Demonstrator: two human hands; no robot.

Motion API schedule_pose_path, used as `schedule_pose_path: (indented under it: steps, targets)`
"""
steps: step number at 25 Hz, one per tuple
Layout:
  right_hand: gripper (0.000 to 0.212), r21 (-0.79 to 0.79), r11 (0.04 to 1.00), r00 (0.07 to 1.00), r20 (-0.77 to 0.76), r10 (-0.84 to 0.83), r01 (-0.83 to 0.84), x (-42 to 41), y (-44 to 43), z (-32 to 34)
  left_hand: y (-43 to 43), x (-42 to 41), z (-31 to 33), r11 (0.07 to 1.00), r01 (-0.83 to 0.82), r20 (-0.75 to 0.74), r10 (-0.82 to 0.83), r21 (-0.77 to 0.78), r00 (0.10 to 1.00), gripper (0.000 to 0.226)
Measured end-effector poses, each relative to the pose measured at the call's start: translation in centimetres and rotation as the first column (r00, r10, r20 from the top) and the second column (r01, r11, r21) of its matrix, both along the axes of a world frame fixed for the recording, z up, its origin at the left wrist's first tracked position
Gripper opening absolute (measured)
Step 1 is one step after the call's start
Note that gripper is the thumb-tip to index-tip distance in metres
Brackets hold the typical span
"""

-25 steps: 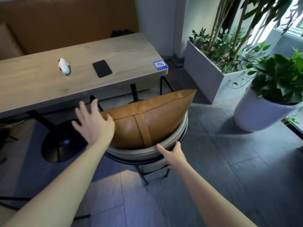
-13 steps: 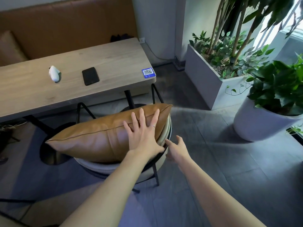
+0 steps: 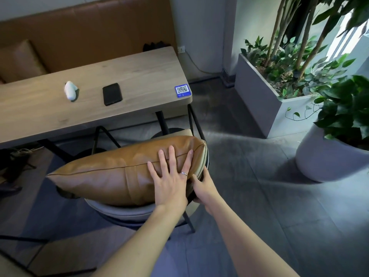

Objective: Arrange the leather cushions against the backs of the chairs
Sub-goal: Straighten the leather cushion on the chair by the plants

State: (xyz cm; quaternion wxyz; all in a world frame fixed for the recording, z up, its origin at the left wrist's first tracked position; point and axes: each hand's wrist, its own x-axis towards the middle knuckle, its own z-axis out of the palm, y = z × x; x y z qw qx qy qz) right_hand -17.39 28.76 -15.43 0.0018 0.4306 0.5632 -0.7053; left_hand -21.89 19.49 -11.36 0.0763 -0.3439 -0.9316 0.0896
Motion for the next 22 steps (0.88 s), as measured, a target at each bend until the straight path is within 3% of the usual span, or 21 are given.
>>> schedule_pose_path:
  steps: [11,22]
  targets:
    - [0.069,-0.007,1.000,0.999,-0.029,-0.026,0.026,0.3,-1.7,0.0,-2.1,-0.8,0.4,0.997,0.059,0.020,-0.058,-0.041,0.998,0.137]
    - [0.066,-0.029,0.999,1.000,-0.019,0.025,-0.026,-1.0,-0.4,0.2,-1.6,-2.3,0.6,0.999,0.029,0.036,-0.028,-0.025,0.999,0.138]
